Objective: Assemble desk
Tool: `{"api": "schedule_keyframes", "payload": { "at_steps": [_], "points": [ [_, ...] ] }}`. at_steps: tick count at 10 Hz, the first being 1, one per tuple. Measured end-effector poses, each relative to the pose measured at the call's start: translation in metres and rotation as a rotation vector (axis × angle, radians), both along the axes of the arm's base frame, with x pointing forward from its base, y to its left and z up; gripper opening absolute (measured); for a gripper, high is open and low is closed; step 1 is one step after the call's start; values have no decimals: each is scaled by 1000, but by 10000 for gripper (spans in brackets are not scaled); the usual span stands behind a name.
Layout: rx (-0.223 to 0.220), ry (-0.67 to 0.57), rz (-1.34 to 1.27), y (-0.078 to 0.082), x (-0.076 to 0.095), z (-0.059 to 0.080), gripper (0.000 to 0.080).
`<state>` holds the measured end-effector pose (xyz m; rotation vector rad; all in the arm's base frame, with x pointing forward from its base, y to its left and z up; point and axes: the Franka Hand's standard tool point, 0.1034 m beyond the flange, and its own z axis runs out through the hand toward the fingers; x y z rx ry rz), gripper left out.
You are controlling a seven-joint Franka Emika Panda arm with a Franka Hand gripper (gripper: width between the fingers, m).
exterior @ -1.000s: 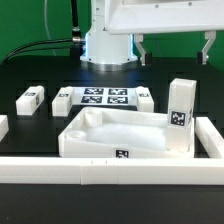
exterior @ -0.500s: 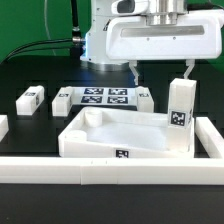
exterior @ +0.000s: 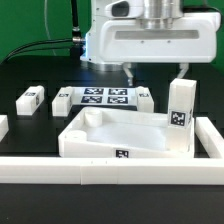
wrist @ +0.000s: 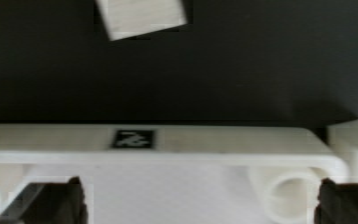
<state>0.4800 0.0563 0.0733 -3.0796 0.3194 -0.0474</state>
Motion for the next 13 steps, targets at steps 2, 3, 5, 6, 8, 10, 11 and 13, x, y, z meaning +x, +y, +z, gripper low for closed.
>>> {"api": "schedule_keyframes", "payload": {
  "at_steps": [2, 3, 5, 6, 8, 10, 11, 13],
  "points": [
    [38, 141, 58, -16, -10, -6, 649],
    [48, 176, 72, -20, -11, -7, 649],
    [87, 341, 71, -17, -16, -7, 649],
    [103, 412, 71, -17, -17, -8, 649],
    [124, 514, 88, -14, -18, -12, 649],
    [155, 668, 87, -15, -24, -13, 649],
    [169, 736, 88, -15, -25, -14, 649],
    [183, 845, 90, -13, -27, -18, 649]
  ]
}}
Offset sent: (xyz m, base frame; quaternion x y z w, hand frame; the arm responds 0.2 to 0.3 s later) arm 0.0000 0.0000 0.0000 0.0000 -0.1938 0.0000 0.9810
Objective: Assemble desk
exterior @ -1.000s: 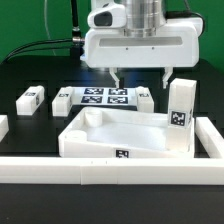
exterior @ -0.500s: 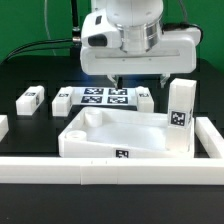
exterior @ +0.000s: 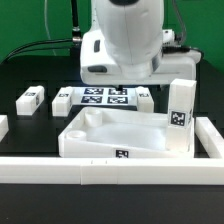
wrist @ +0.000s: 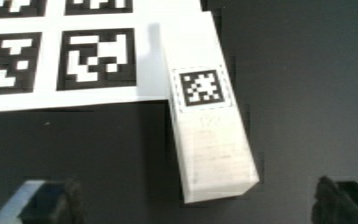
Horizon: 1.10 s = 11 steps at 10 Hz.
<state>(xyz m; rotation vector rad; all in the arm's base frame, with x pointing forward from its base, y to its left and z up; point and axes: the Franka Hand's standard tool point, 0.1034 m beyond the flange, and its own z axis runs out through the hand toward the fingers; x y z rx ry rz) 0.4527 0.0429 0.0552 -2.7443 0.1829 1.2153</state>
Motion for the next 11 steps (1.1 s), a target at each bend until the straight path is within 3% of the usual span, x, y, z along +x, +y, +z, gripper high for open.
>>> {"api": "schedule_keyframes", "payload": {
  "at_steps": [3, 5, 8, 11],
  "points": [
    [21, 152, 6, -3, -2, -5, 649],
    [11, 113, 2, 0, 1, -10, 649],
    [2, 112, 1, 8, -9, -23, 649],
    [2, 120, -1, 8, -8, -24, 649]
  ]
}}
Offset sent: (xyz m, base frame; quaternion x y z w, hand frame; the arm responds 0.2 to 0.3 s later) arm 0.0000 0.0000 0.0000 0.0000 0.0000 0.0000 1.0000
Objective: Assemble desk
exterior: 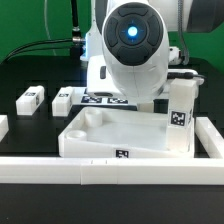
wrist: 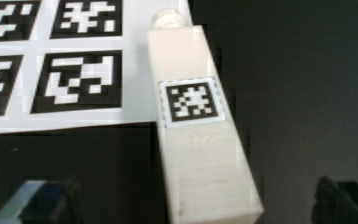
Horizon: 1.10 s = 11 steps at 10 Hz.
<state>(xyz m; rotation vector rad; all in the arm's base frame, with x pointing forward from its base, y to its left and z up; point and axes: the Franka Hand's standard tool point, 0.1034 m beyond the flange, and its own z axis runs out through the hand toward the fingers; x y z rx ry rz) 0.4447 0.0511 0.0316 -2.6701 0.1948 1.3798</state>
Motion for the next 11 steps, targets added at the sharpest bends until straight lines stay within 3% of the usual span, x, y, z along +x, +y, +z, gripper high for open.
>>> {"api": "schedule_keyframes", "payload": {
  "at_steps": [2, 4, 9, 11],
  "points": [
    [6, 59, 0, 0, -8, 0, 649],
    [18, 168, 1, -4, -13, -12, 649],
    [9, 138, -2, -5, -10, -19, 649],
    [9, 137, -3, -5, -10, -19, 390]
  ]
}}
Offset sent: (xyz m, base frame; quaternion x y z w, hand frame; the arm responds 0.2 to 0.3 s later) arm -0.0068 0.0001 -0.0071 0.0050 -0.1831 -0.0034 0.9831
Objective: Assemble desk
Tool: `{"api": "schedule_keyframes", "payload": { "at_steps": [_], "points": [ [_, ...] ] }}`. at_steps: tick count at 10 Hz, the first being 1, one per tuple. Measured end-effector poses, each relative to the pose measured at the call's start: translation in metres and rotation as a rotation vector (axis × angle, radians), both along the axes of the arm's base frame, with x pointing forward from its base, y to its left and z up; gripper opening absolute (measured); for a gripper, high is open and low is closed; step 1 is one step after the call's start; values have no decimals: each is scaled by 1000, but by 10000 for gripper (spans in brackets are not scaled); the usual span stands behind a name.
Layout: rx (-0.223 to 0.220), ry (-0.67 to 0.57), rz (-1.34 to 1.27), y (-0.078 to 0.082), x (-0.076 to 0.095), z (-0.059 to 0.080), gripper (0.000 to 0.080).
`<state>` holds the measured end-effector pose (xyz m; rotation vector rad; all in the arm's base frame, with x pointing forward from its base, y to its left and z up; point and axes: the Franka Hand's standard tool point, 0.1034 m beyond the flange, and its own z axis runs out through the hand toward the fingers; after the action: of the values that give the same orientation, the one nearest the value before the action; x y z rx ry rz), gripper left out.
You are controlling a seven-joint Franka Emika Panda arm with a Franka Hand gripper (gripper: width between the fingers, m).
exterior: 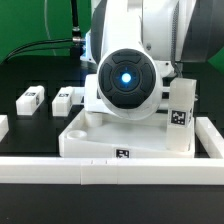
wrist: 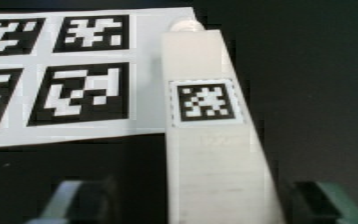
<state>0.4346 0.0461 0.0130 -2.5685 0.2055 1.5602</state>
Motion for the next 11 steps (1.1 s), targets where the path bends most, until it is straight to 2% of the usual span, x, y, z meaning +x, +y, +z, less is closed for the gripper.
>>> {"api": "schedule_keyframes", "payload": {
  "at_steps": [1, 6, 7, 9, 10, 11],
  "points": [
    [0, 1, 0, 0, 0, 0, 283],
    [3, -7, -1, -3, 3, 2, 284],
    [25, -1, 6, -6, 7, 13, 284],
    [38, 10, 9, -21, 23, 53, 284],
    [42, -1, 5, -24, 31, 65, 284],
    [41, -10, 3, -26, 34, 67, 285]
  ]
}}
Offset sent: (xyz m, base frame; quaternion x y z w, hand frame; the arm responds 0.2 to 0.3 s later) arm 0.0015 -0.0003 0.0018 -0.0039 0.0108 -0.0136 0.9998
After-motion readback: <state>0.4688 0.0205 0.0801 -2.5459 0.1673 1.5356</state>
